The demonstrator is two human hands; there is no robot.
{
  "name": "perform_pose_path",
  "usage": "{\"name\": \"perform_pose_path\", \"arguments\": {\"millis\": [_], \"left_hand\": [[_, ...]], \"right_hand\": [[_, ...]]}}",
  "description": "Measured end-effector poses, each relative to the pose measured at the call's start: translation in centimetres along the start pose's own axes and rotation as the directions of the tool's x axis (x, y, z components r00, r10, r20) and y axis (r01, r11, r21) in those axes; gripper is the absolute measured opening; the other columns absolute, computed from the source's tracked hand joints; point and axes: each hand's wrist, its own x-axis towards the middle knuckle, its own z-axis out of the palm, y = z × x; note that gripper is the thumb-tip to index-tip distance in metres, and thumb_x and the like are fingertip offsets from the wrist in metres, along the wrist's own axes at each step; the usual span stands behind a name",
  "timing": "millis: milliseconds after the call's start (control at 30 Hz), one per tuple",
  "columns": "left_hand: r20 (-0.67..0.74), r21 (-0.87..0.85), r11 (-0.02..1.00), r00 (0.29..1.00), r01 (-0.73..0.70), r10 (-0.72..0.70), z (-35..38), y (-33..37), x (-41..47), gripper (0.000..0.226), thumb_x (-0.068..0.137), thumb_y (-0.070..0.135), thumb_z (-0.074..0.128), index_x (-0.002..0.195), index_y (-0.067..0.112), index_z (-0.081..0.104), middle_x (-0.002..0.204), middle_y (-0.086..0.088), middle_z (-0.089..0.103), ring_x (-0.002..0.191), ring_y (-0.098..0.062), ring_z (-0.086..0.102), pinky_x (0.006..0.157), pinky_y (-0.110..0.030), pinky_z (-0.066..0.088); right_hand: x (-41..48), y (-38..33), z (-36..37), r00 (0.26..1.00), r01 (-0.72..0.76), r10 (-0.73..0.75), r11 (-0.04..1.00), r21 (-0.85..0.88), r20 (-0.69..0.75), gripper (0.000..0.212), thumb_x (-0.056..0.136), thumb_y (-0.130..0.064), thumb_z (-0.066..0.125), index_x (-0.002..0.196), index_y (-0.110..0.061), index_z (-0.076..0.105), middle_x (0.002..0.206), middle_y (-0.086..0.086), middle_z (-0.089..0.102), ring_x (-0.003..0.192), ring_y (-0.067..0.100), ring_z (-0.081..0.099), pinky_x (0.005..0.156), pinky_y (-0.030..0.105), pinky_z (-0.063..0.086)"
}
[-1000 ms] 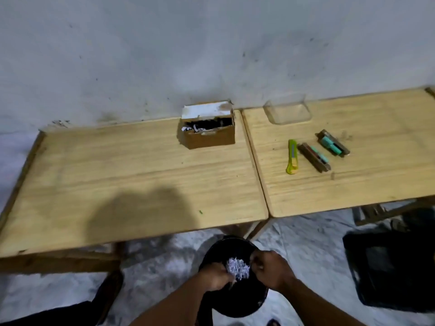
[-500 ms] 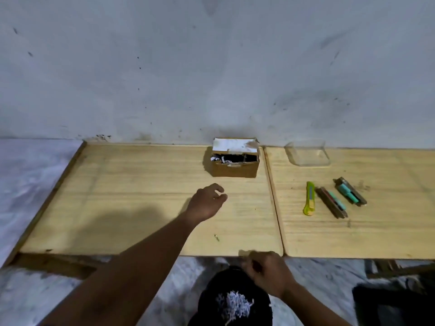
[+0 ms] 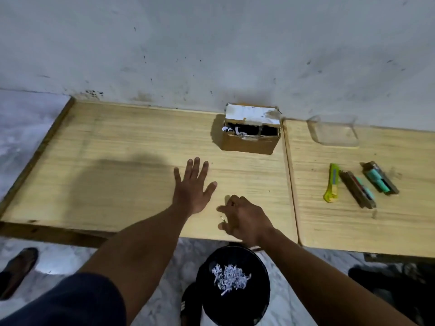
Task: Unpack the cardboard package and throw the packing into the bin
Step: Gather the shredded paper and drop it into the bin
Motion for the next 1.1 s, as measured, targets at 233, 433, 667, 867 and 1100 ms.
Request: {"name": "perform_pose_path", "arguments": {"millis": [233,433,667,867,1100], "left_hand": [[-0.006,-0.023,1.000,1.000,-0.005,0.005,0.1,-0.2,0.0,0.071,0.095,0.065,0.012,0.154,0.029,-0.003,0.163,-0.002,-0.010,0.149,-0.021,-0.014,0.117,-0.059,-0.005],[-0.008,-0.002,1.000,1.000,0.004,-0.004,0.6,-0.3,-0.2,0.071,0.095,0.064,0.014,0.154,0.029,-0.003,0.163,-0.001,-0.009,0.149,-0.021,-0.013,0.117,-0.059,-0.005],[0.105,-0.044,0.998,0.994,0.034,-0.029,-0.5,0.3,-0.1,0.071,0.096,0.063,0.015,0.154,0.027,-0.005,0.163,-0.003,-0.012,0.149,-0.024,-0.016,0.116,-0.060,-0.006],[0.233,-0.024,0.996,0.970,0.081,-0.073,-1.4,2.7,-2.4,0.078,0.095,0.064,0.019,0.154,0.022,-0.007,0.161,-0.010,-0.017,0.147,-0.033,-0.018,0.115,-0.062,-0.005],[0.218,-0.036,0.996,0.974,0.076,-0.066,-1.0,5.5,-5.3,0.076,0.096,0.062,0.024,0.154,0.023,-0.005,0.161,-0.013,-0.016,0.147,-0.033,-0.018,0.112,-0.066,-0.005]], "right_hand": [[-0.1,0.4,1.4,0.981,0.054,-0.038,0.995,0.083,-0.192,0.017,0.084,-0.013,0.067,0.097,-0.021,0.075,0.098,0.002,0.069,0.092,0.021,0.066,0.056,0.030,0.055],[-0.3,-0.9,2.3,0.963,0.026,-0.035,0.999,-0.037,-0.268,0.010,0.093,-0.018,0.063,0.098,-0.009,0.065,0.096,0.008,0.063,0.082,0.029,0.060,0.043,0.036,0.049],[-3.9,-2.0,1.1,0.998,0.010,-0.004,0.996,0.091,-0.060,0.030,0.088,-0.012,0.064,0.117,-0.011,0.055,0.111,0.011,0.059,0.092,0.028,0.057,0.060,0.036,0.045],[-11.2,-2.9,3.8,0.995,0.098,-0.097,0.994,0.047,-0.020,0.058,0.062,0.006,0.074,0.116,-0.009,0.059,0.107,0.013,0.067,0.090,0.029,0.065,0.059,0.032,0.053],[-16.8,-1.5,10.2,0.888,-0.255,0.182,0.959,0.124,0.422,0.039,0.088,-0.010,0.048,0.127,-0.007,0.052,0.123,0.020,0.059,0.111,0.039,0.058,0.084,0.045,0.051]]}}
